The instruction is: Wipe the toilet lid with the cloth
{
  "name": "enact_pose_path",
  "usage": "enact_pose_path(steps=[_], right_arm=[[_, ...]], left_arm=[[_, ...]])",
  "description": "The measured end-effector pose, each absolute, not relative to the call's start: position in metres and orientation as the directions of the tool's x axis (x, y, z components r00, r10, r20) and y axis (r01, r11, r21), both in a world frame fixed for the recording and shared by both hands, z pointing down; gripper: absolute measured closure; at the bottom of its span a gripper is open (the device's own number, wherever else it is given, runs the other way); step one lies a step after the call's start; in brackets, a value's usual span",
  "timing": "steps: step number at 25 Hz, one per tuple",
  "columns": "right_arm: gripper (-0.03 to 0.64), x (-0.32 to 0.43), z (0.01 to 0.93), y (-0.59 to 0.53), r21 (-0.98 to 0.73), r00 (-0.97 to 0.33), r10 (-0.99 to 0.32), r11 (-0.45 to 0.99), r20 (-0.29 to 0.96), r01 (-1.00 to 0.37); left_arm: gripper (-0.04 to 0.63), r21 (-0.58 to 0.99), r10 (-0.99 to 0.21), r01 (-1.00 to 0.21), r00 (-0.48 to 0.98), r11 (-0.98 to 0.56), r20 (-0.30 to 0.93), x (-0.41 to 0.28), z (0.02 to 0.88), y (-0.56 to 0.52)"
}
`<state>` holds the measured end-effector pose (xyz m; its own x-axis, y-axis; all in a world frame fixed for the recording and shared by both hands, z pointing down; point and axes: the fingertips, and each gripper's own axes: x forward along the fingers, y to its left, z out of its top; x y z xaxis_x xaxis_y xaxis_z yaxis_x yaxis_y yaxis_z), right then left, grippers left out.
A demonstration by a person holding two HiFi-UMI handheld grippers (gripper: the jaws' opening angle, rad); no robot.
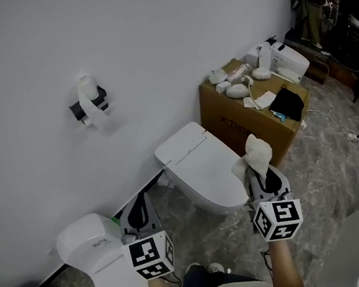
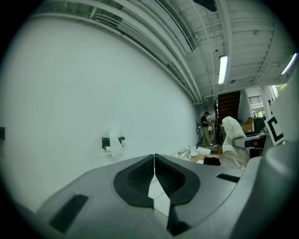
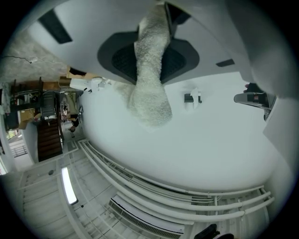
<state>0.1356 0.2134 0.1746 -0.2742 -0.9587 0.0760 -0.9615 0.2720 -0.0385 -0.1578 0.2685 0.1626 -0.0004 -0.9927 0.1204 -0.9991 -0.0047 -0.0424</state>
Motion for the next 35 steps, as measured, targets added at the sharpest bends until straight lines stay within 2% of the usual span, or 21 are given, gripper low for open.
enact_pose_path(steps=[15,28,35], right_arm=[[0.505,0.127,0.200,0.090,-0.036,-0.229,-0.966,0.227,0.123,-0.973],[0.506,0.102,0.203,-0.065,-0.036,-0.099,-0.983,0.095,0.153,-0.995],[0.506,0.090,0.227,-0.125,-0.017,-0.047,-0.976,0.044,0.213,-0.999]], left_arm=[[0.586,-0.025,-0.987,-0.999,0.038,-0.042,0.156,-0.171,0.184,0.129],[0.586,-0.028,-0.965,-0.981,0.185,-0.193,0.188,-0.194,0.189,-0.064],[0.586,-0.013,-0.940,-0.966,0.246,-0.257,0.236,-0.202,0.216,-0.141]])
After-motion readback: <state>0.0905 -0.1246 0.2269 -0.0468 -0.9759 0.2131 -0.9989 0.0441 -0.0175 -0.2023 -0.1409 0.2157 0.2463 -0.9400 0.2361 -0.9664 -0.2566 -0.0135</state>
